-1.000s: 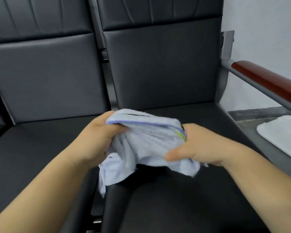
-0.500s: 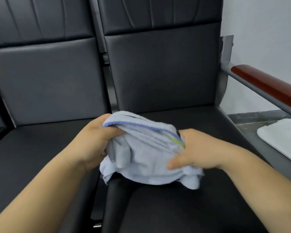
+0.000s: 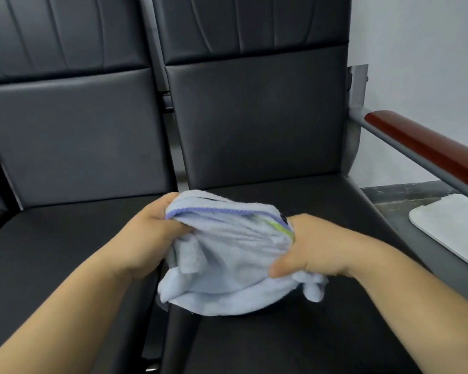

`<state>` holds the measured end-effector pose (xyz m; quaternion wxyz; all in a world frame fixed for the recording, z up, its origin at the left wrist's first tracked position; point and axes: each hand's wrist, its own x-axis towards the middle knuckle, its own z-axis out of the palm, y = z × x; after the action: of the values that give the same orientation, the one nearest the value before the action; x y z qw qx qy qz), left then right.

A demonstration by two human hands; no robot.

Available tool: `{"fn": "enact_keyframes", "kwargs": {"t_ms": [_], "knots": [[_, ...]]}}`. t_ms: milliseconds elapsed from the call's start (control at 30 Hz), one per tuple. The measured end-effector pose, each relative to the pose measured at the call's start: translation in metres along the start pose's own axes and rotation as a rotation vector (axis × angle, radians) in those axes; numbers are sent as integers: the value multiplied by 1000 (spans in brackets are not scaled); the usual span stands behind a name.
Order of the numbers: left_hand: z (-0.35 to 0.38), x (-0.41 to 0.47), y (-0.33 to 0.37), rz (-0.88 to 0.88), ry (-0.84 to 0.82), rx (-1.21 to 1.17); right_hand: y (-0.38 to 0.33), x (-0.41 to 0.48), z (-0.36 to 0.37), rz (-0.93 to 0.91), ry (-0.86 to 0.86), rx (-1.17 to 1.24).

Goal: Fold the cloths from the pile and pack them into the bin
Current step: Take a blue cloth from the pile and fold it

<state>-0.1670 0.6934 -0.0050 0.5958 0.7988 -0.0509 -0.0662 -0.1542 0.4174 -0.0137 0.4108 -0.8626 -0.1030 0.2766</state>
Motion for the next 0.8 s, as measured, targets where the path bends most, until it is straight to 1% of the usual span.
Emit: {"fn": "enact_keyframes", "kwargs": {"t_ms": [33,67,100,133,167,233,267,300,333,367,400,467,500,533,600,633,700,733,800], "knots": [[1,0,0,4,-32,-49,1,1,2,32,26,-96],[2,0,0,11,-93,-76,2,3,4,41,75,-120],[3,-2,1,11,-145,-78,4,6,4,35,134,-70],[3,-4,3,15,-171,-37,7,6,3,18,185,37],[2,-4,4,22,-168,78,8,6,0,-13,225,184],[0,-5,4,9,-114,456,6,2,-4,-92,203,434],[1,-5,3,-1,-79,585,9,4,-4,-117,153,514],[2,-5,3,0,-24,641,10,4,-3,-127,101,563],[3,-5,0,11,29,647,12,5,-1,-129,54,592],[3,-5,-1,24,74,602,12,6,1,-133,33,593],[2,-5,-3,32,119,509,13,7,2,-135,4,577],[-1,-6,0,21,186,249,10,4,3,-152,-65,490],[-3,-7,2,15,176,134,8,2,3,-160,-70,398],[-6,-6,2,20,126,56,8,2,2,-163,-51,254],[-8,-9,5,37,7,2,7,3,2,-131,57,-38],[-8,-11,6,38,-29,11,7,5,2,-108,126,-120],[-8,-16,10,26,-65,153,9,11,0,-94,261,-154],[-7,-17,11,13,-60,292,7,13,-3,-106,307,-165],[-7,-8,14,-20,6,631,3,18,-9,-125,335,-247]]}}
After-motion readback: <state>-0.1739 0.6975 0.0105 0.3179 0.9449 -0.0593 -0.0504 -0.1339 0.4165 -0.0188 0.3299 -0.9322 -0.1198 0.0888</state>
